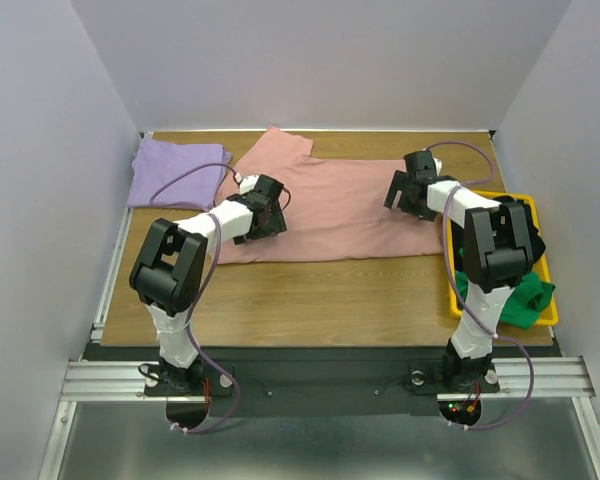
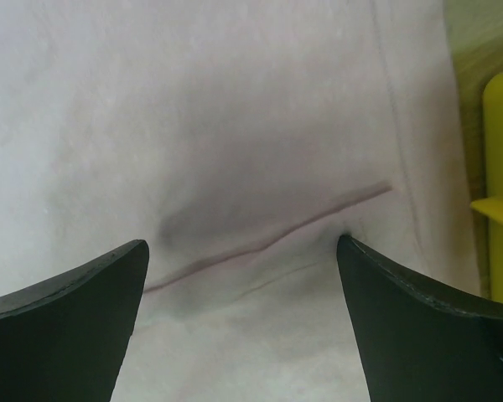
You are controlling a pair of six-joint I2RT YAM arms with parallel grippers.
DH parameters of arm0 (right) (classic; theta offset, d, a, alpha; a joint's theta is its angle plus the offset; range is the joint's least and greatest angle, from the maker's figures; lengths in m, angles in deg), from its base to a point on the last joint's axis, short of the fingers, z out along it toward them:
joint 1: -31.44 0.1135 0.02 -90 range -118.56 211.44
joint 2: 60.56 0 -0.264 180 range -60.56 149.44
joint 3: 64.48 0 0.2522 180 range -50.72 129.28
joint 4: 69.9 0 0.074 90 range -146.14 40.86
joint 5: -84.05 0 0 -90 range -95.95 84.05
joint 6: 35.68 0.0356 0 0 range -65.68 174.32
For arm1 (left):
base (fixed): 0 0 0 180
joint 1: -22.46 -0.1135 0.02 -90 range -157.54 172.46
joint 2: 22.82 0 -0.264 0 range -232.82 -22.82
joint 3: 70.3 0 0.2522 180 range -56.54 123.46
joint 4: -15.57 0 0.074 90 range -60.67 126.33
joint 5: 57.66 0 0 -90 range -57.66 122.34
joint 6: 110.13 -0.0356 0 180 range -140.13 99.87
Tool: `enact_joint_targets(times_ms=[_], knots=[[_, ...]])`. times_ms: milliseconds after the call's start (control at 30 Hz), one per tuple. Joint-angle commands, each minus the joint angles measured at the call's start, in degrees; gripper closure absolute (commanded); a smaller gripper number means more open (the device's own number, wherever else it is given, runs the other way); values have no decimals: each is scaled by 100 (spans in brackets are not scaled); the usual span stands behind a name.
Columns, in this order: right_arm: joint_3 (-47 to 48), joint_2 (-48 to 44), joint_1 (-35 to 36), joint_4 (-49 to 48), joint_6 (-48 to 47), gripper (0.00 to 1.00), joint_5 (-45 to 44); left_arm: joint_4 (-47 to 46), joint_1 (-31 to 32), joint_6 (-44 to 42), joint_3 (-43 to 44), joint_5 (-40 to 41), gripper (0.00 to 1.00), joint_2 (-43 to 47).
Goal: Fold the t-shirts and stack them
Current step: Fold the tshirt
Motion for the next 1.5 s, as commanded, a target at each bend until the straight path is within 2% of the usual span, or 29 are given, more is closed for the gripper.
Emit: enact_joint_targets(times_ms=[0,133,300,500,600,800,867,933,967,1000,1067,1133,1200,1300,1467], knots=[[432,-12,6,-137,-234,0,-290,-152,-46,14,309,165,2,-73],[240,-388,15,-146,-260,0,244,-180,-133,-109,747,243,2,-415],[-199,-776,15,-146,-330,0,211,-320,-335,-320,1249,296,2,-829],[-464,-1357,15,-146,-366,0,290,-171,-722,-619,2716,323,2,-1690],[-552,-1550,15,-146,-375,0,264,-14,-828,-804,3847,147,2,-2042],[-824,-1883,15,-146,-322,0,387,461,-837,-954,4783,278,2,-2078],[-999,-2015,32,-146,-261,0,570,514,-828,-892,4609,235,2,-1729],[-1157,-2261,146,-163,-217,0,651,287,-802,-778,3776,78,2,-1324],[-1237,-2323,199,-172,-190,0,659,120,-776,-760,3381,24,2,-817],[-1411,-2359,338,-190,-173,0,651,-290,-680,-717,2481,-2,2,-551],[-1544,-2359,454,-242,-129,0,686,-644,-582,-506,1615,-55,2,211],[-1632,-2272,524,-304,-76,0,668,-1093,-573,-278,519,-169,2,636],[-1668,-2062,568,-348,-15,0,659,-1295,-564,-14,-205,-222,2,1049],[-1817,-1807,638,-628,65,0,729,-1489,-564,57,-665,-275,2,1183],[-2202,-1498,656,-665,214,0,748,-1165,-564,206,-999,-118,2,893]])
